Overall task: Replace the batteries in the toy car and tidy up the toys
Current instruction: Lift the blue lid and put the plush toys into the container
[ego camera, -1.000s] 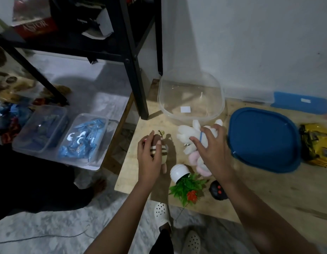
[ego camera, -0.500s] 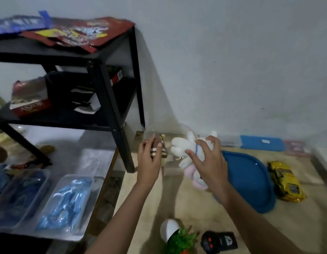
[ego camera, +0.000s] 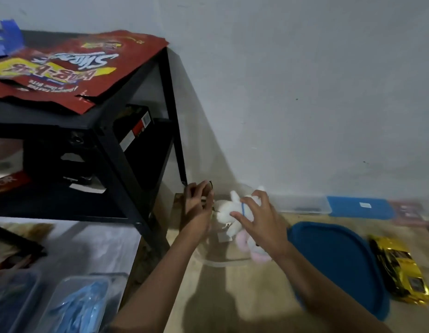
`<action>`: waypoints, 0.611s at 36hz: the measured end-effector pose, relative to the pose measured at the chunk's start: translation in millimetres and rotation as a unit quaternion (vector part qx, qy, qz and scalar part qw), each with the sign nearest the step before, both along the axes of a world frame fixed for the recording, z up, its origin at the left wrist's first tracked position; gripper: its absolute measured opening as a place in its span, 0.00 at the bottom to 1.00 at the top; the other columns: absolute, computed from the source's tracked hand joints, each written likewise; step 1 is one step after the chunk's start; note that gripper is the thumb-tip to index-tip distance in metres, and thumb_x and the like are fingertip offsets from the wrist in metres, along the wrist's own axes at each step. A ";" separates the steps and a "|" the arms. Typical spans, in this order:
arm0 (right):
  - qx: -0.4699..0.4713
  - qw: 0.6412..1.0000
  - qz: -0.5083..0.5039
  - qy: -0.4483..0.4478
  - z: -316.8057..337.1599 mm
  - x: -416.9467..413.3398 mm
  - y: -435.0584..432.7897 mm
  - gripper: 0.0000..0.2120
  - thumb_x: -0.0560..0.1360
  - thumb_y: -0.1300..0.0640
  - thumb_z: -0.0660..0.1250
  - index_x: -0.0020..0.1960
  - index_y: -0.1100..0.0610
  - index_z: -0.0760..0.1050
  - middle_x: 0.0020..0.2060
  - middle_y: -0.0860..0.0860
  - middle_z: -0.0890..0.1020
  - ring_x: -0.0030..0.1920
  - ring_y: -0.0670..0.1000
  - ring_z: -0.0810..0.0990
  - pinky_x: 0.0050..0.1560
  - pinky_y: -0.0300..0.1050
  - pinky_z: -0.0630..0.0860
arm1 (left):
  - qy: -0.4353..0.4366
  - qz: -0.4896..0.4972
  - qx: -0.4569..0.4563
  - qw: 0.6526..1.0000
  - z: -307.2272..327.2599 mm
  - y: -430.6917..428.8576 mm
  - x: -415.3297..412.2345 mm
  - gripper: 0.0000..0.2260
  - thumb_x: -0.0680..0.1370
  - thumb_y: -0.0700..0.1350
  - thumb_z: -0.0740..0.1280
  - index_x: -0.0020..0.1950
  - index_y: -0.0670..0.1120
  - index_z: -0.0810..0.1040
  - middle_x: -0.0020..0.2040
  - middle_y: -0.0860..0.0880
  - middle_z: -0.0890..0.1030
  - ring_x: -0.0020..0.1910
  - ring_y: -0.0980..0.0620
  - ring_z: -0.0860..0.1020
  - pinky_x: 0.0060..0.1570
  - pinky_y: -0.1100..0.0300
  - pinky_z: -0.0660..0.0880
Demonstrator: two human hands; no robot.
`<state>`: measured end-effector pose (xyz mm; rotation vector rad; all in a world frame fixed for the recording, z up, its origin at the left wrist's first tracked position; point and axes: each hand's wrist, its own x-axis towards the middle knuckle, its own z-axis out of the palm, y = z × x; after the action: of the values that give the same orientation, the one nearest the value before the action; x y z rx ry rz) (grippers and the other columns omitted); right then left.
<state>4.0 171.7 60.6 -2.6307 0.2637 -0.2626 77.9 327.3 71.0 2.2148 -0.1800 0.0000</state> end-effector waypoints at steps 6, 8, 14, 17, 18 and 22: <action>-0.049 0.997 0.017 0.057 -15.1 22.8 -5.9 0.25 0.72 0.33 0.58 0.59 0.49 0.73 0.63 0.50 0.66 0.54 0.55 0.75 0.48 0.49 0.75 | -0.019 -0.039 0.181 0.982 -16.9 -6.1 12.6 0.18 0.81 0.52 0.56 0.71 0.54 0.66 0.74 0.49 0.58 0.68 0.47 0.60 0.62 0.58 0.65; -0.058 0.995 0.036 0.071 -21.1 31.2 -7.5 0.25 0.71 0.32 0.57 0.58 0.48 0.72 0.63 0.50 0.66 0.54 0.55 0.75 0.46 0.50 0.77 | -0.027 -0.050 0.224 0.973 -21.5 -6.7 16.8 0.18 0.82 0.52 0.55 0.72 0.54 0.65 0.74 0.48 0.57 0.69 0.46 0.58 0.64 0.58 0.62; -0.111 0.984 0.085 0.109 -33.0 48.3 -9.5 0.19 0.75 0.41 0.59 0.63 0.48 0.69 0.69 0.49 0.63 0.61 0.58 0.71 0.55 0.51 0.73 | -0.050 -0.147 0.244 0.957 -45.6 -5.4 27.0 0.18 0.80 0.47 0.61 0.69 0.47 0.71 0.74 0.43 0.62 0.73 0.41 0.58 0.70 0.53 0.55; -0.079 0.984 0.105 0.121 -39.1 49.2 -7.1 0.21 0.77 0.47 0.60 0.68 0.49 0.66 0.73 0.48 0.59 0.67 0.59 0.67 0.65 0.53 0.65 | -0.003 -0.175 0.215 0.961 -59.0 -3.9 30.2 0.18 0.82 0.45 0.54 0.72 0.47 0.67 0.77 0.46 0.54 0.77 0.45 0.47 0.74 0.54 0.49; -0.066 0.986 0.102 0.111 -39.0 47.4 -7.1 0.22 0.77 0.49 0.60 0.70 0.49 0.64 0.74 0.49 0.59 0.68 0.58 0.65 0.68 0.53 0.63 | 0.006 -0.181 0.213 0.960 -60.0 -3.5 31.0 0.18 0.82 0.44 0.53 0.73 0.47 0.65 0.78 0.46 0.52 0.77 0.46 0.45 0.74 0.53 0.47; -0.043 0.997 0.060 0.011 -31.0 29.3 -3.5 0.24 0.77 0.49 0.54 0.72 0.53 0.63 0.74 0.55 0.61 0.73 0.57 0.58 0.73 0.52 0.55 | -0.002 -0.169 0.189 0.967 -54.6 -1.3 30.1 0.19 0.82 0.40 0.54 0.74 0.45 0.63 0.78 0.47 0.50 0.77 0.48 0.45 0.74 0.61 0.45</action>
<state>33.3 168.2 29.5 -2.7231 0.1040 -0.2079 108.1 326.0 16.4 2.5334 -0.6004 -0.2356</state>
